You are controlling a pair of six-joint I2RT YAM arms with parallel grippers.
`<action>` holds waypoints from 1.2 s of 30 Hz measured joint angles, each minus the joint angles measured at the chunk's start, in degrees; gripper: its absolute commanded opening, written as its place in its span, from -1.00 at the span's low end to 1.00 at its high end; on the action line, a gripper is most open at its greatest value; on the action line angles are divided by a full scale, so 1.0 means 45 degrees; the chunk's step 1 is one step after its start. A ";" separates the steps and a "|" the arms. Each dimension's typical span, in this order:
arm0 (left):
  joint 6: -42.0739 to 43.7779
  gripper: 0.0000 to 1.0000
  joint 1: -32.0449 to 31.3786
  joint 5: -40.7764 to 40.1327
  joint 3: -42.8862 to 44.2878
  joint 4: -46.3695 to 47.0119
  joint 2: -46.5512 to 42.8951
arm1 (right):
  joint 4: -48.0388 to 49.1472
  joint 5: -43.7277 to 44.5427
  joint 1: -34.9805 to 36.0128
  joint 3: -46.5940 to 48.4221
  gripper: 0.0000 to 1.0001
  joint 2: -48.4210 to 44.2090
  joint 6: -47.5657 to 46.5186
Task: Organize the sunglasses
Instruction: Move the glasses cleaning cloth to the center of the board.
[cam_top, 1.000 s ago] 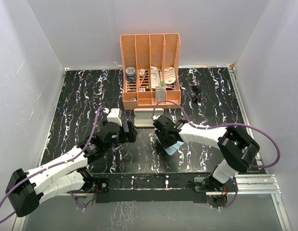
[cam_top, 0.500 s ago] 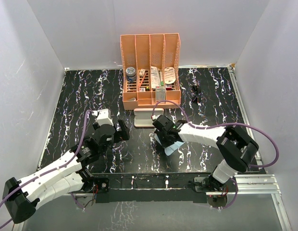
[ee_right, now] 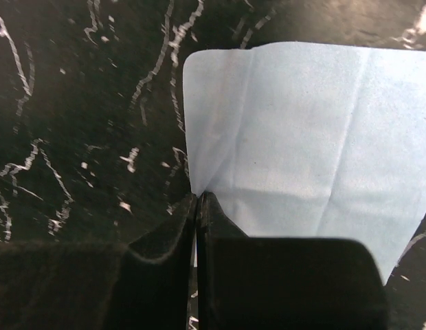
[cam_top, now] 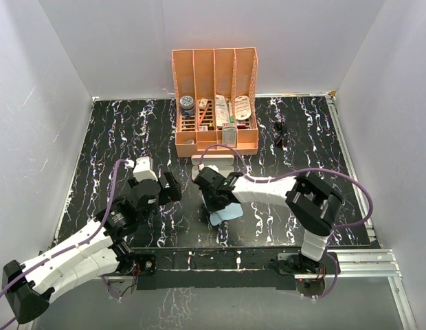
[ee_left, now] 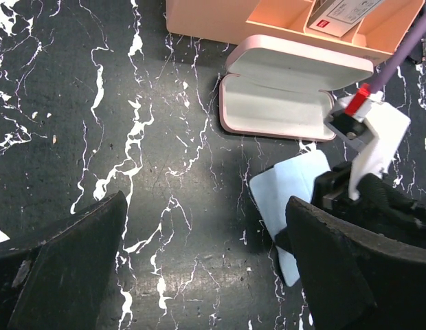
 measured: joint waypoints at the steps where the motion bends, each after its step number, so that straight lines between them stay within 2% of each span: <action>1: 0.0000 0.97 0.0000 0.0000 0.0000 -0.0005 -0.0073 | 0.0034 -0.0039 0.0053 0.0199 -1.00 0.0180 0.0233; 6: 0.0005 0.97 0.0000 0.0000 0.0000 -0.0010 -0.0359 | 0.0078 -0.0267 0.0117 0.0903 -1.00 0.0801 0.1175; 13: 0.0063 0.97 0.0000 0.0000 0.0000 -0.0092 -0.0369 | 0.0442 -0.0408 0.0204 0.1287 -0.45 0.1146 0.2025; 17: 0.0073 0.97 0.0000 0.0000 0.0000 -0.0097 -0.0364 | 0.0627 -0.0155 0.0325 0.0991 -0.43 0.0835 0.2171; 19: 0.0073 0.97 0.0000 0.0000 0.0000 -0.0097 -0.0355 | 0.0466 -0.0010 0.0379 0.0724 -0.50 0.0525 0.2161; 27: 0.0107 0.97 0.0000 0.0024 0.0000 -0.0102 -0.0151 | 0.0151 0.1292 0.0369 -0.0767 -0.53 -0.2463 0.1783; 32: 0.0117 0.97 0.0000 0.0117 0.0000 -0.0083 -0.0117 | 0.0005 0.1982 0.0219 -0.1171 -0.54 -0.2968 0.1443; 34: 0.0117 0.97 0.0000 0.0160 0.0000 -0.0078 -0.0063 | -0.0083 0.2229 0.0087 -0.1287 -0.17 -0.2973 0.1161; 36: 0.0117 0.97 0.0000 0.0253 0.0000 -0.0053 -0.0005 | -0.0141 0.2433 -0.0146 -0.1399 -0.14 -0.2973 0.0952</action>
